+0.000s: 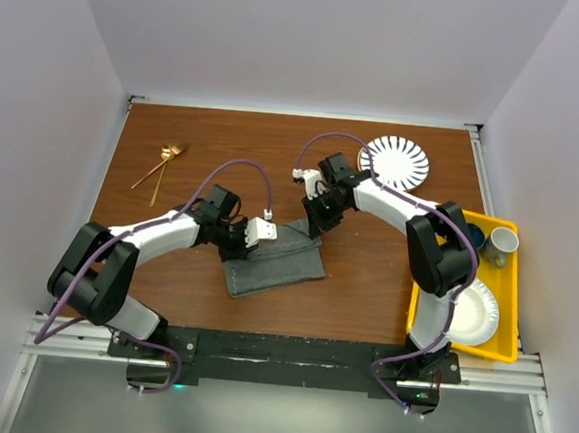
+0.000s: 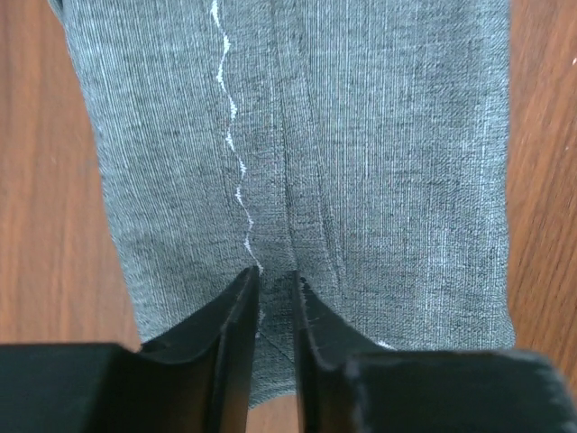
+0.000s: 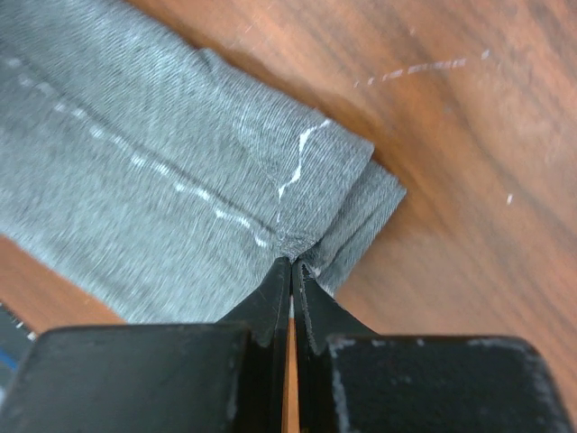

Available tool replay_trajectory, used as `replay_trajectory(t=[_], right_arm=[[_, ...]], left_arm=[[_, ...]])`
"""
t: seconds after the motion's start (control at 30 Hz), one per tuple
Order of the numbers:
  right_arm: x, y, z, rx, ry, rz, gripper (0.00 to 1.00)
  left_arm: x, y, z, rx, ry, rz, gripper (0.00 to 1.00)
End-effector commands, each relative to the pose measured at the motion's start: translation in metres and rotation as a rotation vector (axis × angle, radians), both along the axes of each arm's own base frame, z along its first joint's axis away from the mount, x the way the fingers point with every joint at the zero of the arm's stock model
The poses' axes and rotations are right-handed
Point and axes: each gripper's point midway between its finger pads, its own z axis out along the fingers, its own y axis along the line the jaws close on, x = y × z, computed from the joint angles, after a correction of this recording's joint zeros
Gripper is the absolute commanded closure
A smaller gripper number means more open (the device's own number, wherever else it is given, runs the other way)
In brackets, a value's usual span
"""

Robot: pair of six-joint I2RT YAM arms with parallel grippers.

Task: Fold the napkin into a case and place the utensils inside
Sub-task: Smooth out the 2/3-rectangle-folded napkin at the center of the board.

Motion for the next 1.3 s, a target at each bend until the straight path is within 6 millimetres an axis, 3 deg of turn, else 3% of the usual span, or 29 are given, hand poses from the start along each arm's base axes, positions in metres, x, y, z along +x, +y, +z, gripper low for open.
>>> replay_trajectory(t=[0.0, 0.13, 0.27, 0.4, 0.47, 0.6, 0.67, 0.7, 0.77, 0.8, 0.83, 0.9, 0.93, 0.97, 1.0, 1.13, 1.27], right_arm=[[-0.015, -0.004, 0.033, 0.033, 0.025, -0.037, 1.0], [-0.031, -0.009, 0.002, 0.004, 0.12, -0.074, 1.0], [-0.028, -0.013, -0.032, -0.046, 0.15, -0.102, 1.0], [-0.026, -0.015, -0.053, -0.075, 0.167, -0.114, 1.0], [-0.024, -0.018, -0.057, -0.094, 0.161, -0.12, 1.0], [-0.028, -0.019, -0.062, -0.094, 0.173, -0.147, 1.0], [-0.03, -0.02, -0.064, -0.094, 0.176, -0.153, 1.0], [-0.032, -0.021, -0.066, -0.094, 0.177, -0.154, 1.0], [-0.032, -0.021, -0.065, -0.086, 0.166, -0.154, 1.0], [-0.033, -0.022, -0.067, -0.085, 0.162, -0.154, 1.0], [-0.033, -0.022, -0.066, -0.08, 0.156, -0.156, 1.0], [-0.035, -0.021, -0.066, -0.071, 0.159, -0.154, 1.0], [-0.036, -0.021, -0.066, -0.068, 0.159, -0.156, 1.0], [-0.035, -0.02, -0.065, -0.061, 0.157, -0.161, 1.0], [-0.035, -0.019, -0.065, -0.053, 0.154, -0.167, 1.0], [-0.034, -0.017, -0.063, -0.039, 0.15, -0.18, 1.0], [-0.033, -0.014, -0.059, -0.015, 0.137, -0.184, 1.0]], left_arm=[[-0.003, 0.004, -0.003, 0.021, -0.003, 0.012, 0.78], [-0.006, 0.008, -0.006, 0.035, 0.012, 0.029, 0.83], [-0.008, 0.009, -0.01, 0.042, 0.031, 0.043, 0.86], [-0.006, 0.005, -0.007, 0.019, 0.064, 0.095, 0.87], [0.001, -0.003, 0.013, -0.067, 0.069, 0.133, 0.86], [0.024, -0.037, 0.089, -0.436, 0.105, 0.295, 0.8], [0.022, -0.053, 0.109, -0.55, 0.166, 0.31, 0.8], [0.032, -0.066, 0.129, -0.658, 0.202, 0.368, 0.82], [0.036, -0.083, 0.127, -0.707, 0.283, 0.406, 0.87], [0.043, -0.092, 0.136, -0.773, 0.313, 0.439, 0.87], [0.051, -0.096, 0.125, -0.781, 0.34, 0.488, 0.88], [0.059, -0.107, 0.13, -0.841, 0.407, 0.528, 0.89], [0.062, -0.112, 0.115, -0.824, 0.475, 0.548, 0.89], [0.072, -0.118, 0.12, -0.84, 0.494, 0.57, 0.9], [0.076, -0.12, 0.102, -0.803, 0.582, 0.648, 0.92], [0.088, -0.128, 0.1, -0.861, 0.625, 0.7, 1.0], [0.09, -0.139, 0.092, -0.873, 0.658, 0.722, 1.0]])
